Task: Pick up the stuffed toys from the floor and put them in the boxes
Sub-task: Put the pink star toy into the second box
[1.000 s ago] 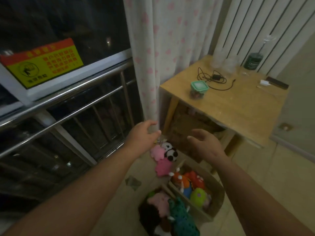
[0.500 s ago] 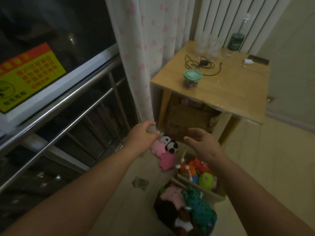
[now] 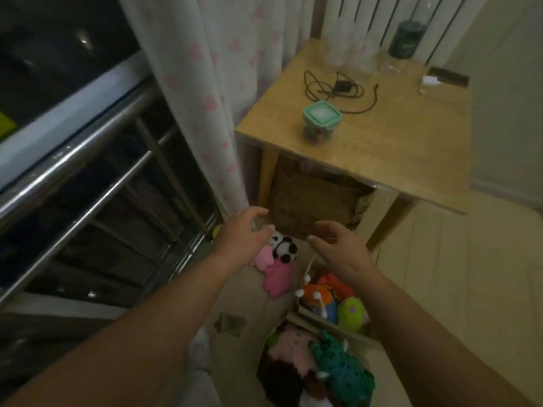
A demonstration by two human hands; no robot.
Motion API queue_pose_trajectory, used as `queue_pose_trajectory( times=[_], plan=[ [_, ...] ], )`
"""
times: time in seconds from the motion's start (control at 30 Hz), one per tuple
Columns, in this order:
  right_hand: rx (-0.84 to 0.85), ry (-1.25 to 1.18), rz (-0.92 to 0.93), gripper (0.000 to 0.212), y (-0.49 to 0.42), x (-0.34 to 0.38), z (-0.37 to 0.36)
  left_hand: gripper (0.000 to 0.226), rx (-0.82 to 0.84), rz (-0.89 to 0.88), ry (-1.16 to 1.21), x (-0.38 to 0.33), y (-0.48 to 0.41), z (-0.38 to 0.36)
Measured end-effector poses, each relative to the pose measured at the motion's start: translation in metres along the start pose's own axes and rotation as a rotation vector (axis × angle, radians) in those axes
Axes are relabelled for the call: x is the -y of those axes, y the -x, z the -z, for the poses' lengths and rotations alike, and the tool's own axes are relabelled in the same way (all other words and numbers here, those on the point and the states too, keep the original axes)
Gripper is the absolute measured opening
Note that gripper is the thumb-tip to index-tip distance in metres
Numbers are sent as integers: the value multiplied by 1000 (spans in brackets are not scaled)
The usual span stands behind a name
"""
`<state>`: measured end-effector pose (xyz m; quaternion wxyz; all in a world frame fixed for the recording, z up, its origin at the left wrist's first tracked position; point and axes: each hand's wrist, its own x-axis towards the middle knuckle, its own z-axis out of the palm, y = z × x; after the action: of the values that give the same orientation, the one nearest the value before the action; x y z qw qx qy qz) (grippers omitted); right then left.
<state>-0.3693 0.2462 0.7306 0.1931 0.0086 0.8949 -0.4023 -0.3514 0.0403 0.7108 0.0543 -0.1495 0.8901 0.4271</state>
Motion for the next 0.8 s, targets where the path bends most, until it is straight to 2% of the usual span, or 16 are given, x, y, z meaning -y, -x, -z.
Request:
queue_pose_trajectory(
  times=[0.2, 0.37, 0.47, 0.63, 0.8],
  plan=[
    [-17, -29, -161, 46, -109, -59, -76, 39, 169, 29, -18, 79, -117, -67],
    [-21, -64, -314, 48, -201, -153, -177, 46, 247, 98, 43, 195, -215, -159],
    [-43, -114, -408, 48, -242, -216, -234, 37, 278, 132, 35, 269, -258, -214],
    [-16, -121, -480, 50, -300, -318, -326, 37, 386, 142, -15, 380, -299, -311],
    [40, -124, -537, 51, -346, -403, -417, 35, 497, 199, -69, 466, -303, -397]
  ],
)
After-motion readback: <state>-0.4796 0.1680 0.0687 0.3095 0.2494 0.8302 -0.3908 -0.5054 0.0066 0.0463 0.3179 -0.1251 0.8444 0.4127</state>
